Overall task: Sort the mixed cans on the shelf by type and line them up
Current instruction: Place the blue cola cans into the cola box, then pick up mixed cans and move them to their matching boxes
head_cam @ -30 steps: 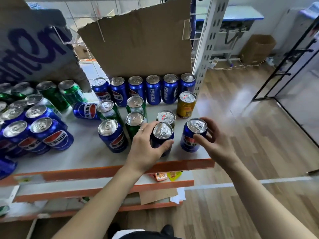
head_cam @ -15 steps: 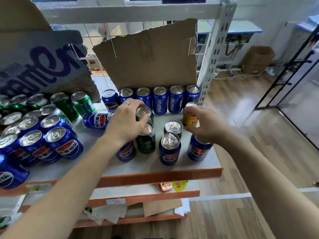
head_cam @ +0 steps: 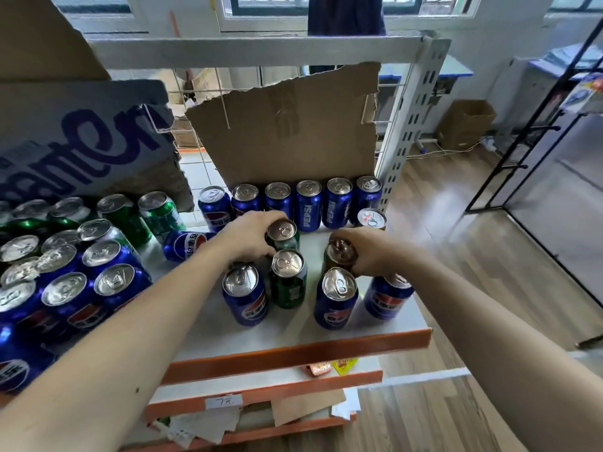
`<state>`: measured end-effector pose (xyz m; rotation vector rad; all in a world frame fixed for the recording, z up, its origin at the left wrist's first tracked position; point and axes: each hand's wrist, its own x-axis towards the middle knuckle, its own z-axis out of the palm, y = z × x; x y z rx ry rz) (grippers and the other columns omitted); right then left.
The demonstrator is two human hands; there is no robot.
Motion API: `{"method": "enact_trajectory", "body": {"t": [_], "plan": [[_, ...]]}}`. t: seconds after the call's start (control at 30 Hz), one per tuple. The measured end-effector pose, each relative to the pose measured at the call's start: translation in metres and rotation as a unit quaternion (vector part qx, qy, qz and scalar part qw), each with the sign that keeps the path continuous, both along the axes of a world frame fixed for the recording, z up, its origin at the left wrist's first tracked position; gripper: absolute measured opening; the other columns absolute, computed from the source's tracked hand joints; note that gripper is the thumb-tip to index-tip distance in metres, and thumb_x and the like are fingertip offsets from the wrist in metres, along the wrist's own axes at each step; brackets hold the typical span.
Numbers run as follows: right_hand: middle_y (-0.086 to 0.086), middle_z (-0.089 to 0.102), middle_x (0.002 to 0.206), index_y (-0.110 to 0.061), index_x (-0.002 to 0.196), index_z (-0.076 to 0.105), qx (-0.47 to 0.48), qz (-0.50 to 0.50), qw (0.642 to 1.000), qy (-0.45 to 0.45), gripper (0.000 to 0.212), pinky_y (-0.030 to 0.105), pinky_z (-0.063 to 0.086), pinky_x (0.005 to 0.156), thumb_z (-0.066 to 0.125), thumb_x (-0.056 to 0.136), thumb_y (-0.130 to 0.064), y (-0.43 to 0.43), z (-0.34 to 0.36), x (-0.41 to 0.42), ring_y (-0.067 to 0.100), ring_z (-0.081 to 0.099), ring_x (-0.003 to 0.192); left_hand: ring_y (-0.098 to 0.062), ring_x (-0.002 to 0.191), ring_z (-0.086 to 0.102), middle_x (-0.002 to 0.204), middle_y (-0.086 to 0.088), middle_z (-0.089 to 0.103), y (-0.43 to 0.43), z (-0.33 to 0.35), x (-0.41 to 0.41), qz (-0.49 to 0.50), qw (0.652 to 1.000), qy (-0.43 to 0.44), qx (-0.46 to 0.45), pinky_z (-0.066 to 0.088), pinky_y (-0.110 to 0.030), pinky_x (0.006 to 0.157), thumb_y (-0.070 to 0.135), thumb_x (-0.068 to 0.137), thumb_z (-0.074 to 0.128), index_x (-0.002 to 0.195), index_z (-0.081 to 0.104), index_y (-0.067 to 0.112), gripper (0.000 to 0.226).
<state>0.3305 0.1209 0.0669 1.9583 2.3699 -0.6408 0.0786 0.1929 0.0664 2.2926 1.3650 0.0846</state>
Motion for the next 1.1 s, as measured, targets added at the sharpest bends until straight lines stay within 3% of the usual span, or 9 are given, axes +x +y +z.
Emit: {"method": "enact_trajectory", "body": {"t": [0.1,0.2,0.4,0.5,0.63,0.73,0.87,0.97,1.1], "plan": [[-0.003,0.06,0.117,-0.019,0.132,0.052,0.047,-0.062,0.988,0.13,0.074,0.03,0.048,0.093,0.088,0.068,-0.024,-0.006,0.022,0.012,0.016,0.057,0.107,-0.021,0.107,0.061,0.112,0.0,0.065,-0.002,0.006,-0.004,0.026,0.993,-0.113,0.032,0.048,-0.027,0.09,0.019,0.067,0.087,0.12,0.06,0.021,0.059],[-0.003,0.063,0.116,-0.019,0.129,0.054,0.101,-0.117,0.947,0.282,0.071,0.037,0.05,0.1,0.087,0.067,-0.019,-0.015,0.051,0.022,0.014,0.061,0.107,-0.02,0.109,0.063,0.115,-0.001,0.067,-0.006,0.029,-0.013,0.081,0.963,-0.256,0.019,0.049,-0.034,0.098,0.027,0.061,0.09,0.126,0.058,0.02,0.073],[0.006,0.07,0.101,-0.015,0.119,0.061,0.096,-0.101,0.798,0.586,0.042,0.037,0.056,0.086,0.073,0.079,-0.017,-0.042,0.088,0.009,0.023,0.069,0.095,-0.027,0.095,0.07,0.098,-0.006,0.073,-0.043,0.088,-0.027,0.128,0.772,-0.604,-0.151,0.06,-0.043,0.075,0.044,0.065,0.085,0.117,0.061,0.01,0.067],[0.008,0.069,0.096,-0.006,0.125,0.057,0.062,-0.111,0.724,0.678,0.04,0.039,0.059,0.075,0.066,0.087,-0.016,-0.051,0.09,-0.011,0.026,0.069,0.09,-0.028,0.089,0.071,0.097,-0.012,0.071,-0.071,0.099,-0.025,0.117,0.724,-0.647,-0.208,0.06,-0.043,0.075,0.055,0.055,0.089,0.118,0.061,0.007,0.084],[0.022,0.064,0.114,-0.003,0.126,0.057,-0.023,-0.104,0.646,0.756,0.042,0.063,0.046,0.092,0.054,0.088,-0.022,-0.066,0.084,-0.043,0.039,0.062,0.103,-0.023,0.075,0.07,0.091,-0.013,0.068,-0.11,0.096,-0.029,0.188,0.746,-0.617,-0.163,0.058,-0.036,0.065,0.051,0.074,0.074,0.116,0.056,0.004,0.065],[0.019,0.068,0.107,-0.006,0.116,0.066,-0.079,-0.129,0.595,0.789,0.042,0.055,0.052,0.087,0.045,0.088,-0.028,-0.075,0.079,-0.068,0.036,0.064,0.097,-0.028,0.074,0.065,0.084,-0.014,0.064,-0.135,0.091,-0.039,0.236,0.75,-0.597,-0.16,0.057,-0.039,0.07,0.051,0.081,0.065,0.103,0.061,0.005,0.051],[0.015,0.064,0.093,-0.008,0.105,0.068,-0.091,-0.133,0.601,0.783,0.039,0.041,0.056,0.069,0.047,0.085,-0.033,-0.086,0.078,-0.101,0.03,0.062,0.083,-0.023,0.058,0.062,0.071,-0.012,0.063,-0.158,0.092,-0.057,0.274,0.682,-0.65,-0.193,0.054,-0.027,0.054,0.049,0.092,0.052,0.09,0.064,0.003,0.048],[0.018,0.064,0.102,-0.008,0.124,0.059,-0.112,-0.127,0.617,0.768,0.054,0.043,0.058,0.063,0.05,0.083,-0.043,-0.092,0.077,-0.129,0.03,0.066,0.086,-0.021,0.053,0.058,0.067,-0.011,0.06,-0.169,0.09,-0.076,0.282,0.654,-0.675,-0.192,0.05,-0.024,0.048,0.042,0.1,0.044,0.078,0.067,0.005,0.049],[0.013,0.07,0.093,-0.015,0.109,0.066,-0.116,-0.109,0.645,0.747,0.042,0.053,0.056,0.07,0.06,0.08,-0.045,-0.097,0.073,-0.171,0.032,0.068,0.082,-0.021,0.054,0.059,0.063,-0.01,0.062,-0.18,0.082,-0.116,0.286,0.635,-0.696,-0.175,0.049,-0.026,0.051,0.034,0.1,0.04,0.067,0.072,0.009,0.051]]}}
